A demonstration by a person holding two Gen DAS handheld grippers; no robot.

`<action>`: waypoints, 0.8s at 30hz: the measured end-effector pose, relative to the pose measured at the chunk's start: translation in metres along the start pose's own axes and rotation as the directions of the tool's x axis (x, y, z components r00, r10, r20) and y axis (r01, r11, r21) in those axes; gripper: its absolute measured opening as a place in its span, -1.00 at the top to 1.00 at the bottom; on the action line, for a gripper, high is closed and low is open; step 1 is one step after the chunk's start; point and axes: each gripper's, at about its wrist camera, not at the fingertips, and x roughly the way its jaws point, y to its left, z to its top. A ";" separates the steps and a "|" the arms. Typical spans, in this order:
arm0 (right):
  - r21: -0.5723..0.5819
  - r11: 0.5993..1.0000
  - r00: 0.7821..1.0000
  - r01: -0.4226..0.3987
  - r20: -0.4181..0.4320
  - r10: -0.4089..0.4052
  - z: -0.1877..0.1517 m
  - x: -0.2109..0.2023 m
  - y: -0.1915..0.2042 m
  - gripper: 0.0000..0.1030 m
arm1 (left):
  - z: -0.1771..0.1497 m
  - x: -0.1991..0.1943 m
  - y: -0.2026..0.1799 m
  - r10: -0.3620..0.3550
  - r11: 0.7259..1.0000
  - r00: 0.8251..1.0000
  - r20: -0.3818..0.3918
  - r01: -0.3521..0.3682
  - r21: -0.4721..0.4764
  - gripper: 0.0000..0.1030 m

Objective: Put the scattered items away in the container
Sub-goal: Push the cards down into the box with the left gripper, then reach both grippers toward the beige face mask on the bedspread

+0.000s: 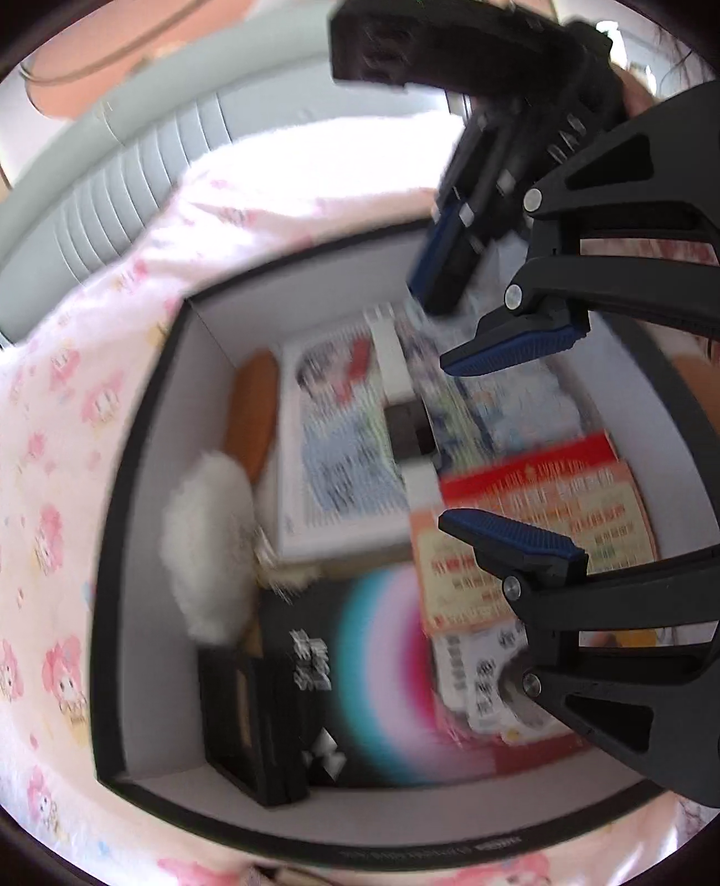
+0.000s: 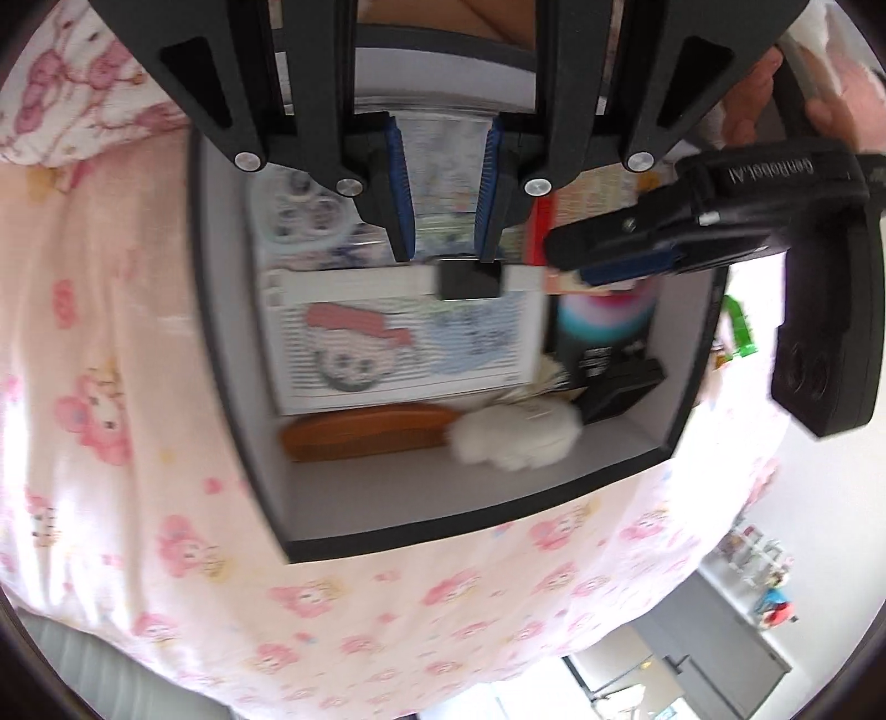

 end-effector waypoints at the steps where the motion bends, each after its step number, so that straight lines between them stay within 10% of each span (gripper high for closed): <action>1: 0.006 1.000 1.000 0.011 -0.013 -0.011 0.000 0.001 -0.004 0.61 | -0.001 0.004 0.005 0.027 0.999 0.999 -0.025 -0.028 -0.026 0.03; 8: -0.007 1.000 0.999 0.014 -0.033 -0.014 -0.003 0.019 -0.005 0.61 | -0.007 -0.016 0.004 0.104 0.994 0.993 0.054 -0.102 -0.039 0.16; 15: -0.041 0.996 0.995 0.085 0.065 -0.082 -0.004 -0.006 0.011 0.49 | -0.034 -0.071 -0.055 0.177 0.961 0.930 0.322 -0.234 0.146 -0.01; 24: -0.100 0.991 0.978 0.088 0.199 -0.067 -0.017 -0.066 0.042 0.17 | -0.053 -0.136 -0.069 0.110 0.971 0.892 0.438 -0.190 0.143 -0.21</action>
